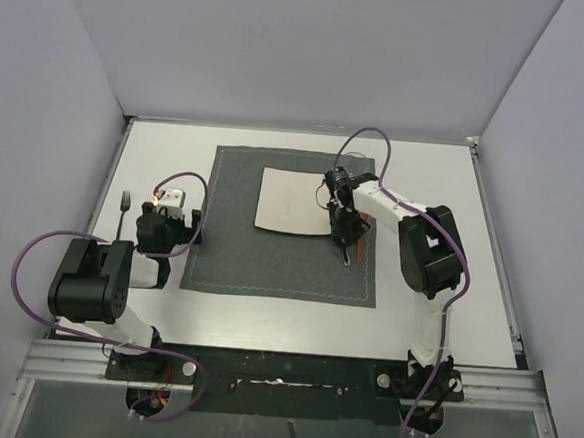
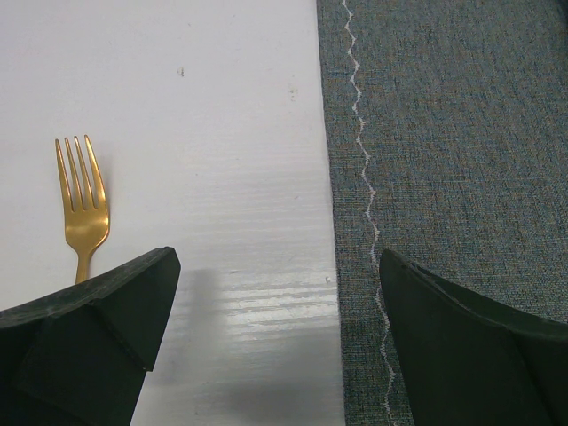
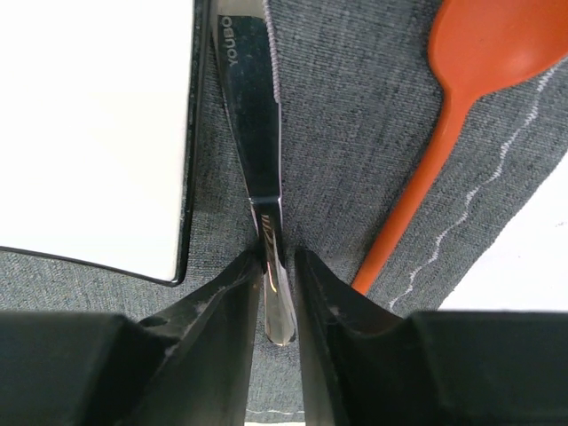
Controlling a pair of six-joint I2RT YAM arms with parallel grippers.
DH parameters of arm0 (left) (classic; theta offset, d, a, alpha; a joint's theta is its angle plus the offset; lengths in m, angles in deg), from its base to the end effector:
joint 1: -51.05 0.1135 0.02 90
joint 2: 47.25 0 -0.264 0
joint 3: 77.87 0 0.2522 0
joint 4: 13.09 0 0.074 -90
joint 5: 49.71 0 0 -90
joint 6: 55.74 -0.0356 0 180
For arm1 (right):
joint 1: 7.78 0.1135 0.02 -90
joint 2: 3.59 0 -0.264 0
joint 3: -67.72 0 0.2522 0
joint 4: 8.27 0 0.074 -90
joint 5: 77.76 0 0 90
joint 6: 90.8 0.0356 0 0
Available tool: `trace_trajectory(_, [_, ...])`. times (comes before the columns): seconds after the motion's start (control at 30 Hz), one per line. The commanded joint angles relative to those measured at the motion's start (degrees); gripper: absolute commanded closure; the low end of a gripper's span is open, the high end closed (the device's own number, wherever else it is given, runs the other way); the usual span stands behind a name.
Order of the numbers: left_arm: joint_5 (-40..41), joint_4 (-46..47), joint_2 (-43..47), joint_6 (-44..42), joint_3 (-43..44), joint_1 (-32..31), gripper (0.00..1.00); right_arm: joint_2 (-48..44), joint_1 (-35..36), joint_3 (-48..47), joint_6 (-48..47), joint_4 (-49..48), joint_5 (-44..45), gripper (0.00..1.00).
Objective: Set the dinner table for one person
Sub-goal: Adjust the knife on the napkin.
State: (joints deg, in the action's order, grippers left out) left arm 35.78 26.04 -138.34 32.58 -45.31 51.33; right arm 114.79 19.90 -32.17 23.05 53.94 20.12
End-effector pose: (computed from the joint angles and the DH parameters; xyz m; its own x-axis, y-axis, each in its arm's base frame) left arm 0.2600 -0.0015 0.1260 -0.3300 0.0276 -0.9436 0.0790 0.9969 0.0015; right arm 0.3585 0.1826 0.1580 -0.9774 -0.0604 -0.2025 -0.0495 0.9971 -0.0584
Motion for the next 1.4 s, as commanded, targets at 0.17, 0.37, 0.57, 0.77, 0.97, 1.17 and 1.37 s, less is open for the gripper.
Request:
trace_trajectory(0.17, [0.2, 2.2, -0.8, 0.7, 1.5, 0.3, 0.02, 6.5, 0.0, 3.6, -0.2, -4.8, -4.6, 1.00])
trace_trajectory(0.37, [0.2, 2.2, -0.8, 0.7, 1.6, 0.3, 0.02, 5.6, -0.2, 3.4, -0.1, -4.3, -4.2, 1.00])
trace_trajectory(0.57, [0.2, 2.3, -0.8, 0.7, 1.6, 0.3, 0.02, 4.1, -0.1, 2.1, 1.3, -2.4, -2.0, 1.00])
trace_trajectory(0.77, [0.2, 2.2, -0.8, 0.7, 1.6, 0.3, 0.02, 4.3, -0.3, 1.2, 2.5, -1.3, -1.3, 1.00])
trace_trajectory(0.97, [0.2, 2.2, -0.8, 0.7, 1.6, 0.3, 0.02, 3.9, -0.3, 1.3, 3.1, -1.3, -0.9, 1.00])
trace_trajectory(1.17, [0.2, 2.3, -0.8, 0.7, 1.6, 0.4, 0.02, 3.1, -1.0, 1.0, 3.5, -1.0, -0.5, 1.00])
trace_trajectory(1.37, [0.2, 2.2, -0.8, 0.7, 1.6, 0.3, 0.02, 3.0, -1.8, 0.2, 3.8, -0.5, -0.1, 1.00])
